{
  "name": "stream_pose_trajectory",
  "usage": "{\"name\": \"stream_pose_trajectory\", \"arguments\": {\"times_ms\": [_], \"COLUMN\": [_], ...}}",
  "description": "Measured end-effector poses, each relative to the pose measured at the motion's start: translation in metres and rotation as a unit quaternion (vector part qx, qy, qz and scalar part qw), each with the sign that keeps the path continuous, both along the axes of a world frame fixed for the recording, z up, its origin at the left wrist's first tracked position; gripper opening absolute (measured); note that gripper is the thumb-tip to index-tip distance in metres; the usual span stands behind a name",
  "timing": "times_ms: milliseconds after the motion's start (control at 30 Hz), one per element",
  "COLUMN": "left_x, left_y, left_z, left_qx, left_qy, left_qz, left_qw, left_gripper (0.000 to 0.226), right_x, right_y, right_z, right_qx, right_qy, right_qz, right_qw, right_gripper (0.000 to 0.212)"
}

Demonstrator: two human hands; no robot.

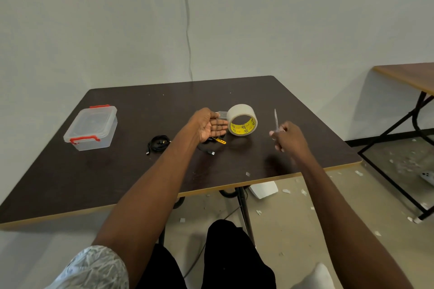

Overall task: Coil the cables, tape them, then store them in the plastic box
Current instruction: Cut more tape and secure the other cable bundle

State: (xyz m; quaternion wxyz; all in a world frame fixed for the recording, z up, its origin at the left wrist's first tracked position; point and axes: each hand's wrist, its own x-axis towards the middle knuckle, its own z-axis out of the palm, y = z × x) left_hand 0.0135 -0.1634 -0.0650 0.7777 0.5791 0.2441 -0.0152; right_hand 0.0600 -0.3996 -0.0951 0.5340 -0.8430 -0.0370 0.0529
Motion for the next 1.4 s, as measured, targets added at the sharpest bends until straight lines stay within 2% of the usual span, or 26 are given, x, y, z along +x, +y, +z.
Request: {"name": "stream_pose_trajectory", "arguments": {"times_ms": [133,200,333,367,467,500,700,767,867,1033,1100,1267,1400], "left_x": [0.001,0.001,0.002,0.002,0.002,0.001,0.001,0.001,-0.001,-0.001,0.000,0.001,0.001], "left_y": [0.000,0.000,0.002,0.003,0.002,0.002,0.001,0.001,0.000,0.001,0.001,0.002,0.002], "left_z": [-0.001,0.000,-0.002,-0.003,-0.003,-0.002,-0.002,-0.002,-0.001,-0.001,-0.001,0.000,0.000], "left_qx": [-0.005,-0.005,-0.007,-0.008,-0.003,0.000,0.009,0.012,0.010,0.001,0.004,0.009,0.009], "left_qy": [0.003,0.001,0.001,0.001,0.002,0.003,0.009,0.008,0.006,0.017,0.019,0.023,0.033], "left_qz": [0.001,0.000,-0.001,-0.003,-0.004,-0.003,0.002,-0.001,-0.005,-0.007,-0.006,-0.002,-0.009], "left_qw": [1.000,1.000,1.000,1.000,1.000,1.000,1.000,1.000,1.000,1.000,1.000,1.000,0.999], "left_gripper": [0.030,0.025,0.024,0.022,0.017,0.017,0.016,0.017,0.018,0.018,0.016,0.016,0.018], "right_x": [-0.023,-0.030,-0.037,-0.038,-0.041,-0.041,-0.042,-0.042,-0.041,-0.043,-0.044,-0.040,-0.034], "right_y": [0.026,0.042,0.063,0.067,0.071,0.071,0.074,0.075,0.078,0.082,0.082,0.085,0.086], "right_z": [0.016,0.015,0.003,0.002,0.000,-0.001,-0.007,-0.007,-0.010,-0.015,-0.017,-0.024,-0.028], "right_qx": [0.168,0.250,0.374,0.402,0.498,0.509,0.519,0.513,0.482,0.339,0.303,0.270,0.256], "right_qy": [-0.001,0.028,0.109,0.135,0.251,0.273,0.289,0.291,0.280,0.181,0.137,0.118,0.120], "right_qz": [0.057,0.091,0.111,0.120,0.165,0.170,0.174,0.179,0.177,0.197,0.193,0.205,0.231], "right_qw": [0.984,0.964,0.914,0.898,0.814,0.799,0.785,0.787,0.811,0.902,0.923,0.933,0.931], "right_gripper": [0.007,0.017,0.023,0.026,0.035,0.037,0.034,0.032,0.022,0.007,0.012,0.038,0.042]}}
